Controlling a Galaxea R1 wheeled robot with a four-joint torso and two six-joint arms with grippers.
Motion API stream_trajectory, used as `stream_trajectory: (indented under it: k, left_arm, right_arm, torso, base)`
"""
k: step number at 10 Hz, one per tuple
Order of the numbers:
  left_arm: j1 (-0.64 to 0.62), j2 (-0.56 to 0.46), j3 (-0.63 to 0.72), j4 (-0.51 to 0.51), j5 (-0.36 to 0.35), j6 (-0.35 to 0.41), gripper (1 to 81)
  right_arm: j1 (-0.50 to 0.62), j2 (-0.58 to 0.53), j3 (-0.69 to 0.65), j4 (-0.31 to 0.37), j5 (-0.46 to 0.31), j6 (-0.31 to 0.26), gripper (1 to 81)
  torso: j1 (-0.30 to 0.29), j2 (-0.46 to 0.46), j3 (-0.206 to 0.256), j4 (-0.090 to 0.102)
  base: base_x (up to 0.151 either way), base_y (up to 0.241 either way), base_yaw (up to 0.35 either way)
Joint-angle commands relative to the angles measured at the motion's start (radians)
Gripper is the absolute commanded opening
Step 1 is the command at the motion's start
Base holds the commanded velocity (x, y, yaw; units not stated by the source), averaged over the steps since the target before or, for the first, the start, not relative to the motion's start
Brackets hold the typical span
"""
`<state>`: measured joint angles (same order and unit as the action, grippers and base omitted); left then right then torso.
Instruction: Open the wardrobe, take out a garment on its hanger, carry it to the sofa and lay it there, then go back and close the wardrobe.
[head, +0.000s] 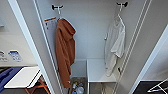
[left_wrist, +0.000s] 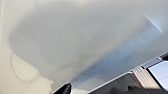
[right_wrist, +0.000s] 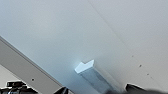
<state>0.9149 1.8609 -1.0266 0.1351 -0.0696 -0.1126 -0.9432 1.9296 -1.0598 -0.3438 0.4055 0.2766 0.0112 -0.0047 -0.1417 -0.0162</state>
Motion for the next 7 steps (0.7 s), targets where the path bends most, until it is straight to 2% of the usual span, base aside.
stream_trajectory:
  k: [1, 3, 5, 7]
  left_arm:
    - [0.0, -0.075, 0.094, -0.006, -0.013, -0.006, 81.1]
    - [0.06, -0.098, 0.036, -0.014, -0.076, -0.013, 81.1]
    - [0.143, -0.071, -0.047, -0.014, -0.134, -0.016, 81.1]
    - [0.21, -0.014, -0.138, -0.014, -0.141, -0.016, 81.1]
  right_arm:
    - [0.016, -0.097, 0.084, -0.034, 0.007, 0.064, 81.1]
    - [-0.024, -0.149, 0.031, -0.017, 0.038, 0.072, 81.1]
    - [-0.069, -0.165, -0.087, 0.026, 0.042, 0.153, 81.1]
    - [-0.122, -0.145, -0.252, 0.039, 0.042, 0.239, 81.1]
  torso:
    - [0.0, 0.0, 0.0, 0.0]
    - [-0.001, -0.001, 0.0, 0.0]
    - [-0.002, -0.001, 0.0, 0.0]
    - [-0.004, -0.002, 0.001, 0.0]
  base:
    - [0.0, 0.0, 0.0]
    - [0.0, 0.0, 0.0]
    - [0.0, 0.0, 0.0]
    - [0.0, 0.0, 0.0]
